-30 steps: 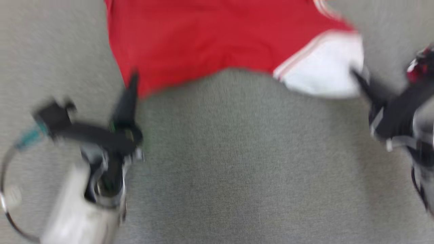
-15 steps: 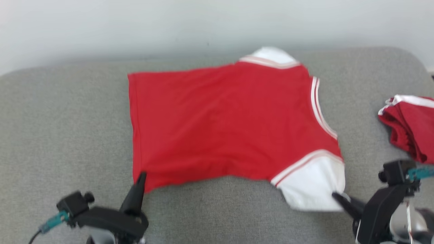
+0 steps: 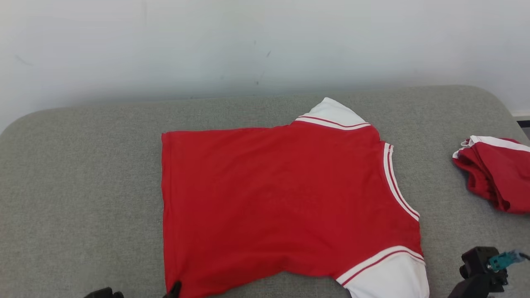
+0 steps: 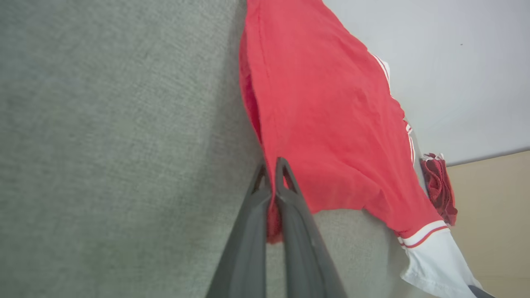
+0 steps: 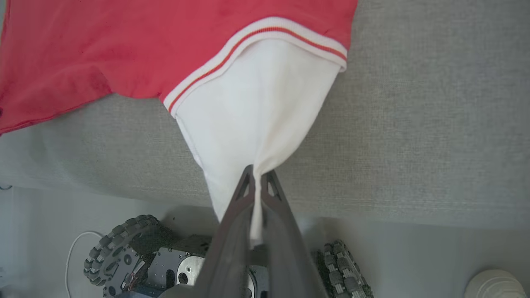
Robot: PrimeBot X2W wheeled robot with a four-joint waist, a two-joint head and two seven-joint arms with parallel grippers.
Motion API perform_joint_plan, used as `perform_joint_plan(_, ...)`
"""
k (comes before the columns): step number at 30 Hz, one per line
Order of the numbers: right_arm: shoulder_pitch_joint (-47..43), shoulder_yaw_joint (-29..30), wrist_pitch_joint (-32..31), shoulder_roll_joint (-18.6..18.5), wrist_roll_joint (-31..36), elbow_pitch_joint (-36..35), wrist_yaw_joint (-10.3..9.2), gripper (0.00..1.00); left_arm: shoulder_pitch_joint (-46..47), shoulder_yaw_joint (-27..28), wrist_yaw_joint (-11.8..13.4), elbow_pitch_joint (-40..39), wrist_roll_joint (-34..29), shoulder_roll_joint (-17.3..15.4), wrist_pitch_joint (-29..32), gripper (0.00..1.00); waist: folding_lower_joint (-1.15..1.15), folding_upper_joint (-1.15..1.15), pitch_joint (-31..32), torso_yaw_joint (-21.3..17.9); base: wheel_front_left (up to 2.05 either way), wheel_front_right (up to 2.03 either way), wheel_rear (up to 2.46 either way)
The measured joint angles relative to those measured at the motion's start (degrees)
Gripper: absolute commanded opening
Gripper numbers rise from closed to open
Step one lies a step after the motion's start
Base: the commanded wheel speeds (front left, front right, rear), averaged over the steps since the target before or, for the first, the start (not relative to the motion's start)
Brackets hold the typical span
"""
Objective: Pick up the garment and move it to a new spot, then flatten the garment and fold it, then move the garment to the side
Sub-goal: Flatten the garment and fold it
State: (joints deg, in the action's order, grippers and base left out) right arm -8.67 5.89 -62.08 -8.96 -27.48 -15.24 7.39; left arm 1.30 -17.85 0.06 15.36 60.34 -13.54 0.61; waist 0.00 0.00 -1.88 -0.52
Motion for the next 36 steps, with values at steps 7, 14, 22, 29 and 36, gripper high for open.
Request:
perform_joint_plan(7, -3.3, 0.6, -2.9, 0.2, 1.2, 1.0, 0.00, 0.00, -2.8, -0.8, 2.1, -0.8, -0.4, -1.8, 2.6, 0.00, 0.00, 0.00, -0.2, 0.1, 0.00, 0.00, 0.00)
perform_joint_plan(14, -1.6, 1.5, -1.0, 1.4, -0.4, 0.7, 0.00, 0.00, -2.5, -0.5, 2.5, -3.6, 1.2, -1.8, 4.9, 0.00, 0.00, 0.00, -0.9, 0.6, 0.00, 0.00, 0.00)
perform_joint_plan(22, 7.2, 1.5, 3.4, 1.1, -2.1, 3.5, 0.00, 0.00, 2.7, 0.0, 4.0, -6.1, 3.6, 0.4, 7.0, 0.00, 0.00, 0.01, -1.8, 1.2, 0.00, 0.00, 0.00)
perform_joint_plan(29, 16.8, 0.4, 8.4, 0.6, -2.0, 11.2, 0.00, 0.00, 9.4, -0.1, 8.2, -1.3, 1.8, 2.2, 6.2, 0.00, 0.01, 0.01, -3.3, 1.6, 0.00, 0.00, 0.00)
perform_joint_plan(36, 25.2, -2.4, 16.0, -1.2, -0.6, 19.8, 0.00, 0.00, 15.9, -0.3, 9.5, 5.5, -1.4, 4.1, 2.3, 0.00, 0.01, 0.01, -5.8, 2.0, 0.00, 0.00, 0.00)
